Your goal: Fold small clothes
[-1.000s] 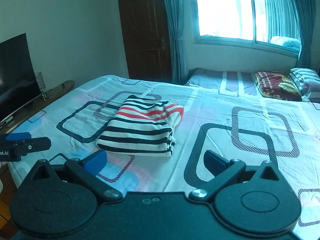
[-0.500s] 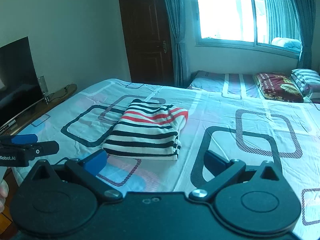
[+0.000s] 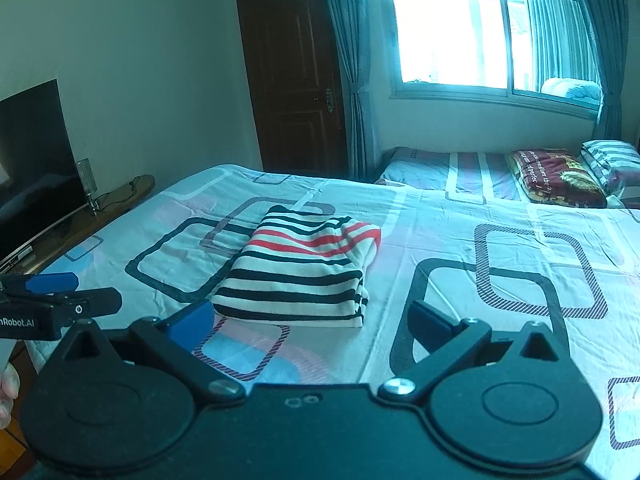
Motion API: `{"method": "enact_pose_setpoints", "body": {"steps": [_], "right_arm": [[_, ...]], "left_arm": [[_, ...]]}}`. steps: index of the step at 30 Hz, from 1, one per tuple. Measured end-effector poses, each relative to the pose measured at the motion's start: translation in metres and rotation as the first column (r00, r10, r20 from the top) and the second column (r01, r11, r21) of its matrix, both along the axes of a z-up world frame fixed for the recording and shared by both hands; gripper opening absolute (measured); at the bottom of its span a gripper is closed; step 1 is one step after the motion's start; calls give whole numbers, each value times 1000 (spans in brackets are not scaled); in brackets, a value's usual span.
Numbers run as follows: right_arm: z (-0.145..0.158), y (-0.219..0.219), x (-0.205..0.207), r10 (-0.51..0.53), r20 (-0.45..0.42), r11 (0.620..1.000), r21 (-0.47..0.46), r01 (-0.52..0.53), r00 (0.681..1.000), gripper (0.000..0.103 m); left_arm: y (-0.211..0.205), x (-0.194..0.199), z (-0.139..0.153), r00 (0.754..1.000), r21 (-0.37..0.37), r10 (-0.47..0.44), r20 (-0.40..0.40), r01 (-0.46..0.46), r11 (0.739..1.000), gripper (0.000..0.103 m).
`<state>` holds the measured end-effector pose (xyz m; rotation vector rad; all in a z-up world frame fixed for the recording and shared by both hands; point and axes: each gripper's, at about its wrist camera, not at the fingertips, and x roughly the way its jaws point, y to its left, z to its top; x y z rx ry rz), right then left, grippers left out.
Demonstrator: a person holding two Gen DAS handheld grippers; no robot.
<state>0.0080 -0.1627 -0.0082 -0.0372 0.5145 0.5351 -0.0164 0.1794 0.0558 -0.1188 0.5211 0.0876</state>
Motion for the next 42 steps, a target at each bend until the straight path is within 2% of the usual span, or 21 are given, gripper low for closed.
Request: {"method": "enact_pose_setpoints", "body": {"steps": [42], "right_arm": [[0,1,-6,19,2,1000,8,-19,1000,102]], "left_arm": [[-2,2,1,1000,18,-2,0,2,1000,103]]}}
